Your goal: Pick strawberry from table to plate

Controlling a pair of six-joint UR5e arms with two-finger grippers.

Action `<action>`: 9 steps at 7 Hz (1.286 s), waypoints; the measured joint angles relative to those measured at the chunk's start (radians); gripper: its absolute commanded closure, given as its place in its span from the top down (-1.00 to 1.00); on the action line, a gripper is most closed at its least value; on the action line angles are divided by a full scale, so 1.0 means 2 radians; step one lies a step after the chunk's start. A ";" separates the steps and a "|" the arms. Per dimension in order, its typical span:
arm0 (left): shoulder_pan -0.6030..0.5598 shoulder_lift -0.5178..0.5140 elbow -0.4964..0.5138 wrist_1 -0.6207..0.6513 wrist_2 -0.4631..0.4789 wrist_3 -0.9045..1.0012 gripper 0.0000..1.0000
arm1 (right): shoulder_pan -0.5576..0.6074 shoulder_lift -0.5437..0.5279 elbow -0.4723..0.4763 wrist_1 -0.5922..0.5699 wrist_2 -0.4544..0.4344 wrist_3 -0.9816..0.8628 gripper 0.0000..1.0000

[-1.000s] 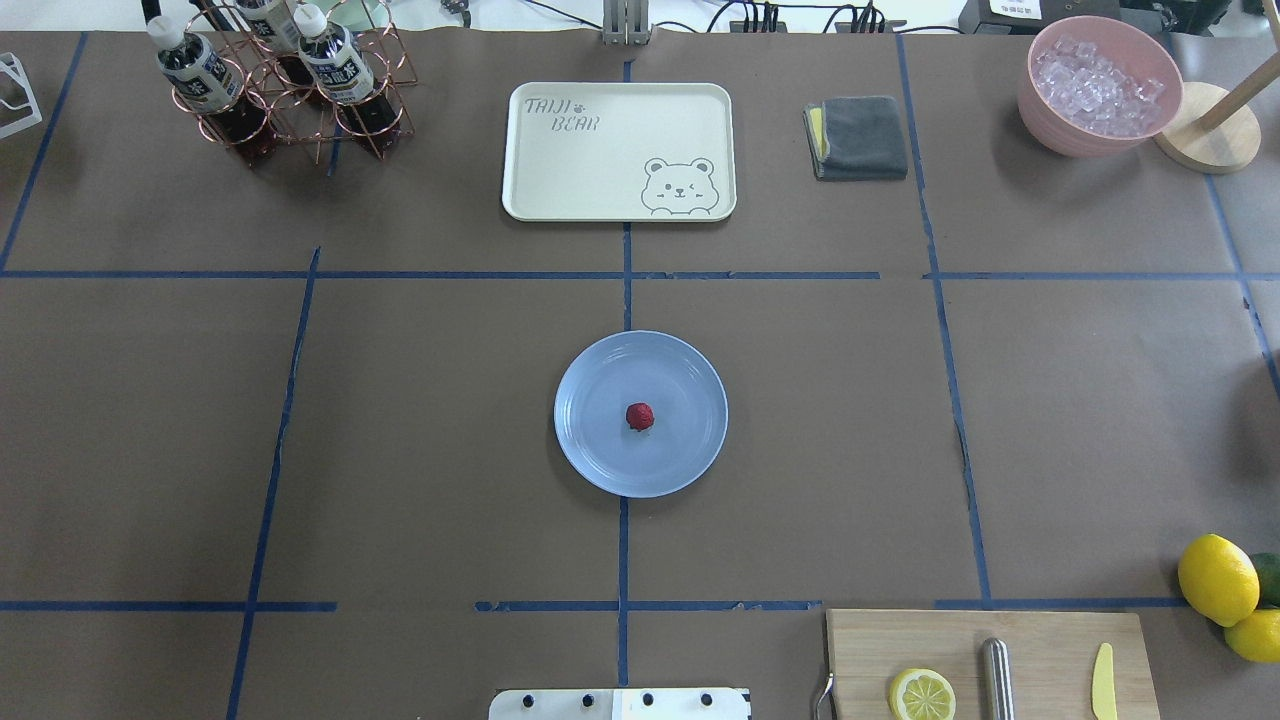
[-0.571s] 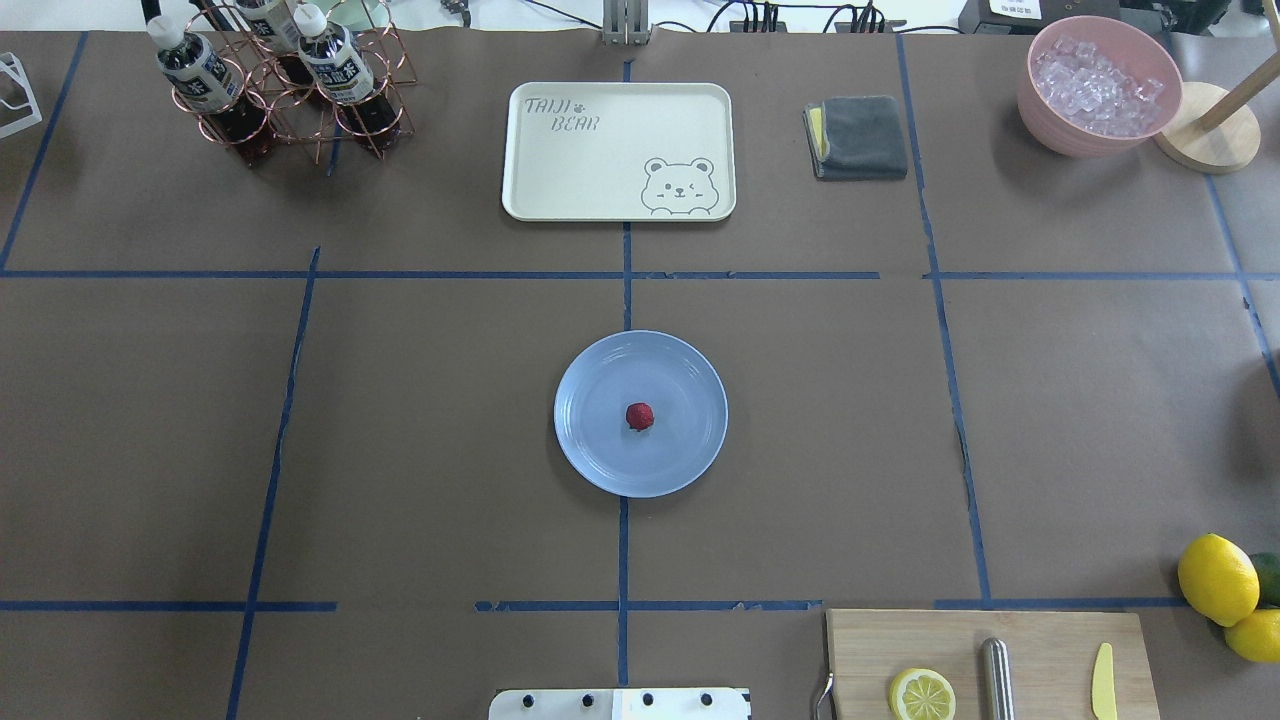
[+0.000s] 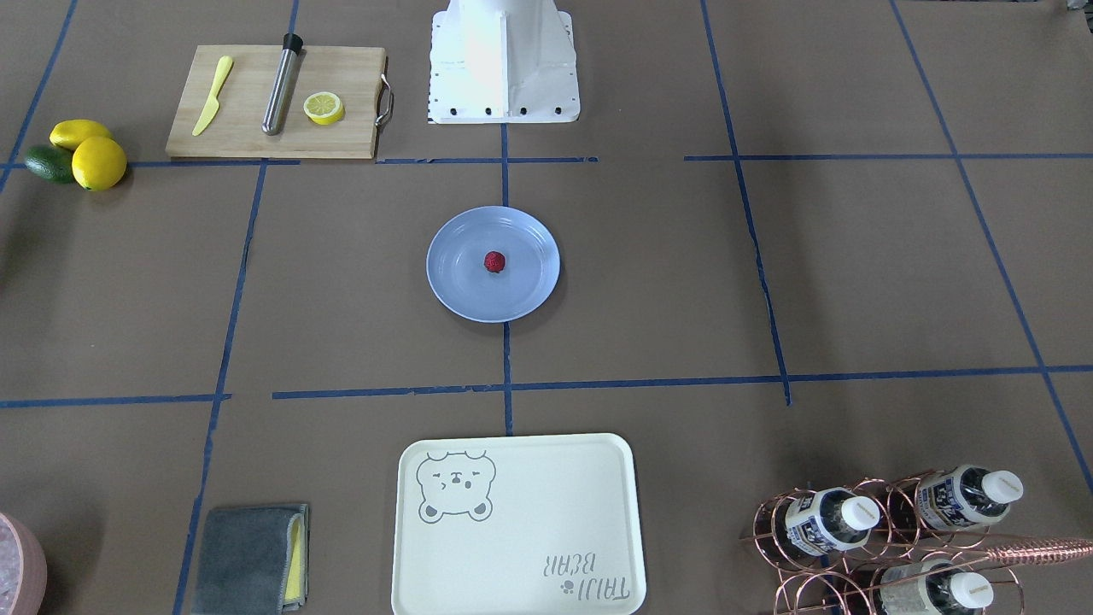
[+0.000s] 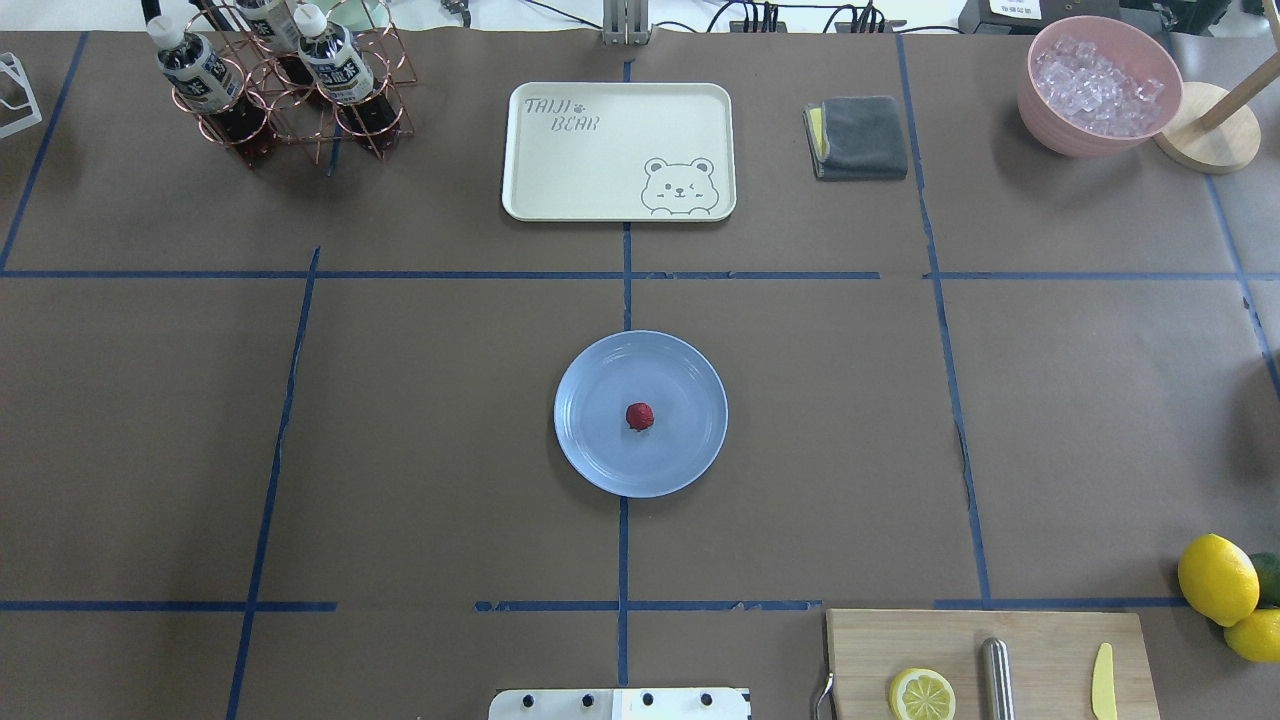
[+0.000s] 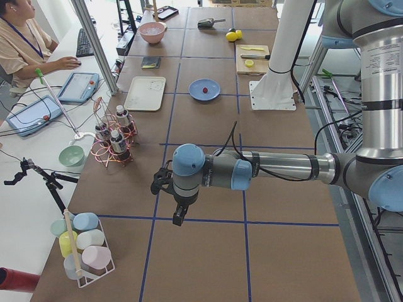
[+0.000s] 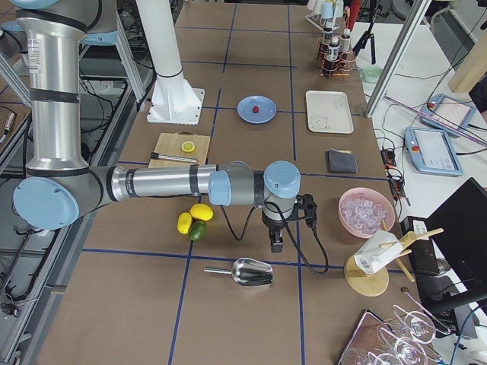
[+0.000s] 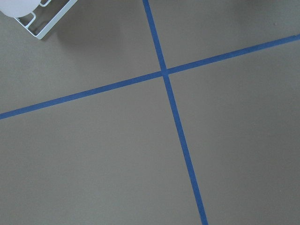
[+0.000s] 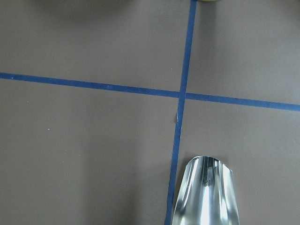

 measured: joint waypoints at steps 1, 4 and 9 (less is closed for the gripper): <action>0.000 -0.003 0.003 -0.008 0.000 0.000 1.00 | -0.001 0.000 0.000 0.000 0.000 0.001 1.00; 0.000 -0.002 0.004 -0.010 0.001 0.000 1.00 | -0.003 0.000 0.000 0.000 0.001 0.002 1.00; 0.000 0.000 0.005 -0.010 0.002 0.000 1.00 | -0.012 0.000 0.001 0.001 0.002 0.002 1.00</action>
